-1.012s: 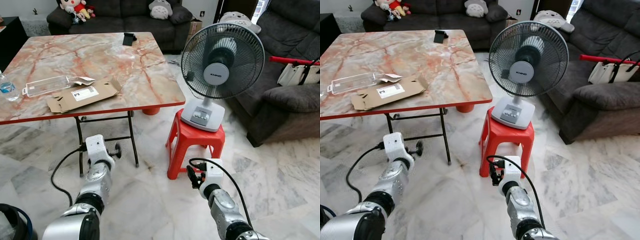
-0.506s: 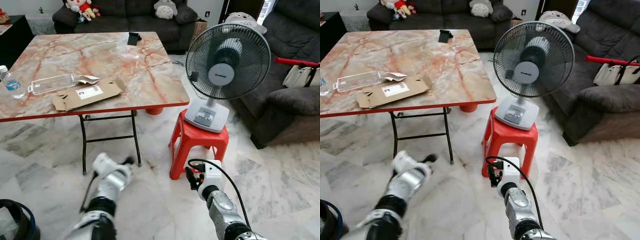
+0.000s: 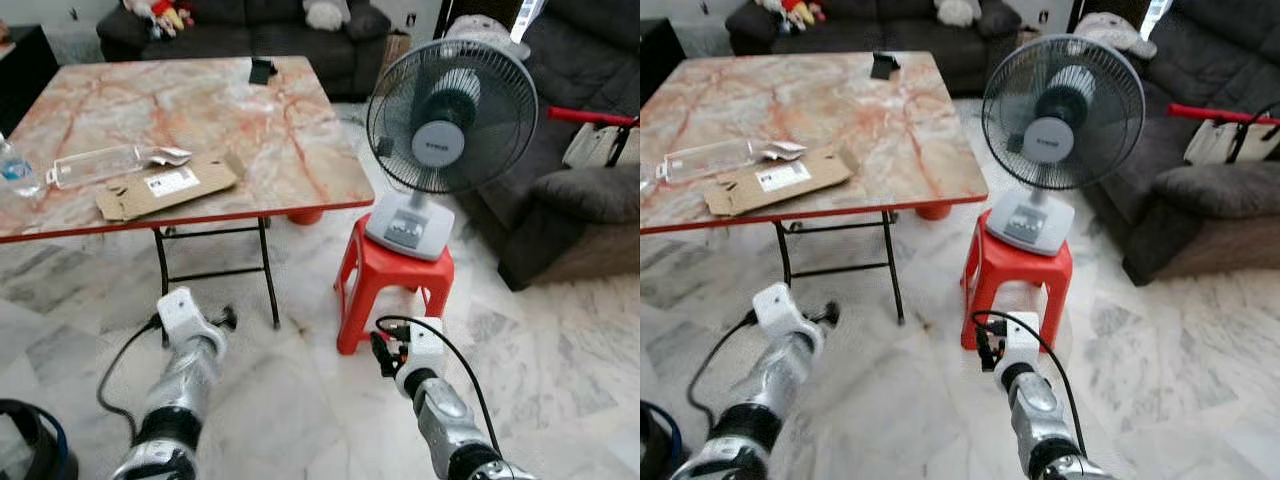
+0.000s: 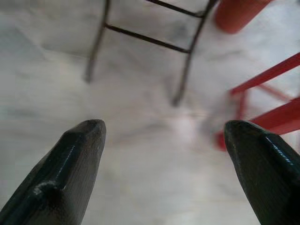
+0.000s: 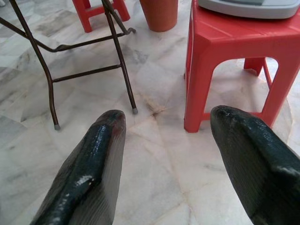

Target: Picking trash to rubbish bin

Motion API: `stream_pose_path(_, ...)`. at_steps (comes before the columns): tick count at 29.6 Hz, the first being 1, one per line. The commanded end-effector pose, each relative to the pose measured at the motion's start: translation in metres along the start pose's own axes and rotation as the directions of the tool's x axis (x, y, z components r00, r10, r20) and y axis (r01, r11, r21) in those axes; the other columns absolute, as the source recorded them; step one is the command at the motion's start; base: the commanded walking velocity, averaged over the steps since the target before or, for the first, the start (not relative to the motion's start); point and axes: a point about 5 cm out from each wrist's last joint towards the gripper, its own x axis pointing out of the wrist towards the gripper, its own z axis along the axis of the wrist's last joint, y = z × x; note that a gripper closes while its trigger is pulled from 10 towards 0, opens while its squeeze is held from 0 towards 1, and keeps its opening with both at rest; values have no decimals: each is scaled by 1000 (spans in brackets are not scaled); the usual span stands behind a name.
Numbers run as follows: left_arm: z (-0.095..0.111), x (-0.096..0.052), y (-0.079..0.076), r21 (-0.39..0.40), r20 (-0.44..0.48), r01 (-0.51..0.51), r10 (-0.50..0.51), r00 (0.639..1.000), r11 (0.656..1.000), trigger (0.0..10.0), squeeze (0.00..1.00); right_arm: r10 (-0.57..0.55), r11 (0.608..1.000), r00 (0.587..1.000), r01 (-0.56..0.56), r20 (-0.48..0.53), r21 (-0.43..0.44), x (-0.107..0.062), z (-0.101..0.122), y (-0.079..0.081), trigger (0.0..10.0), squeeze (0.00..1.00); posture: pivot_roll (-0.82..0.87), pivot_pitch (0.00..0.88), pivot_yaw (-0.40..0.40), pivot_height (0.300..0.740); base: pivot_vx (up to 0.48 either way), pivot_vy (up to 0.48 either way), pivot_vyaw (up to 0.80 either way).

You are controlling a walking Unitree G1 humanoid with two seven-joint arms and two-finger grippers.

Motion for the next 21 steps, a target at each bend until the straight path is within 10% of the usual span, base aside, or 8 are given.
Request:
stream_pose_path(1, 7, 0, 2, 89, 28, 17, -20, 999, 996, 10000, 0, -1, 1000, 1000, 1, 2, -6, -1, 0, -1, 10000, 0, 56, 35, -63, 740, 0, 0, 0)
stream_pose_path(6, 5, -5, 33, 297, 25, 3, -11, 1000, 955, 10000, 0, 1, 1000, 1000, -1, -3, -7, -1, -2, -1, 10000, 0, 60, 36, -56, 740, 0, 0, 0)
stream_pose_path(9, 4, -11, 47, 514, 67, -37, 3, 998, 857, 10000, 0, 1, 1000, 1000, -1, -1, -1, -1, -3, 0, 10000, 0, 59, 34, -52, 740, 0, 0, 0)
stream_pose_path(15, 37, -12, 50, 451, 277, -149, 21, 961, 880, 10000, 0, 15, 1000, 1000, -15, 3, -10, -1, -2, 3, 10000, 0, 64, 33, -56, 740, 0, 0, 0)
stream_pose_path(21, 76, -8, 7, 477, 425, -63, -167, 890, 876, 10000, 0, 36, 999, 995, -33, 88, -34, 8, 23, 8, 10000, 0, 61, 8, -59, 740, 0, 0, 0)
